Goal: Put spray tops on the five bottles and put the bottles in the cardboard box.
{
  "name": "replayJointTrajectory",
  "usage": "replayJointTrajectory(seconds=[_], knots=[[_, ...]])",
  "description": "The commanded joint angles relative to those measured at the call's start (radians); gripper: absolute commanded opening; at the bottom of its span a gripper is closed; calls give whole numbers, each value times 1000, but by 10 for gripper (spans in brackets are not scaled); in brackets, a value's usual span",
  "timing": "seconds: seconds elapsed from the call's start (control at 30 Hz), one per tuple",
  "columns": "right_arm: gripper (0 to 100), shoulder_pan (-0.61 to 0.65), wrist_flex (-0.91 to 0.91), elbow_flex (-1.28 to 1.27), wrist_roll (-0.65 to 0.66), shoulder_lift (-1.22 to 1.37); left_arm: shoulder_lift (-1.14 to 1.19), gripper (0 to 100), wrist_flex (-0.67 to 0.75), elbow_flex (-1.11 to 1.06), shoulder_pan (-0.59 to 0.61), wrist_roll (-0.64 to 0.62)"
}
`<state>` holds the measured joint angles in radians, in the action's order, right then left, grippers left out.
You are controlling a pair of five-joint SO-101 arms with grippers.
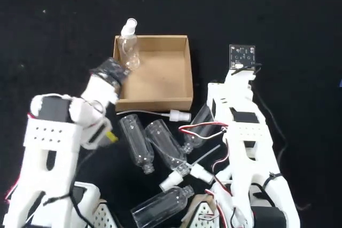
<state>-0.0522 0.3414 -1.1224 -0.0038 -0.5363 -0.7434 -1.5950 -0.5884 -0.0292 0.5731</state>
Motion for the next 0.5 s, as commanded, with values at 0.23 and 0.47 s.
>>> replayJointTrajectory(seconds=[0.23, 0.47], knots=[[60, -69, -35, 15, -5, -1, -48, 242, 216, -107, -286, -229], [60, -66, -35, 15, -5, -1, -29, 240, 410, -243, -277, -264]])
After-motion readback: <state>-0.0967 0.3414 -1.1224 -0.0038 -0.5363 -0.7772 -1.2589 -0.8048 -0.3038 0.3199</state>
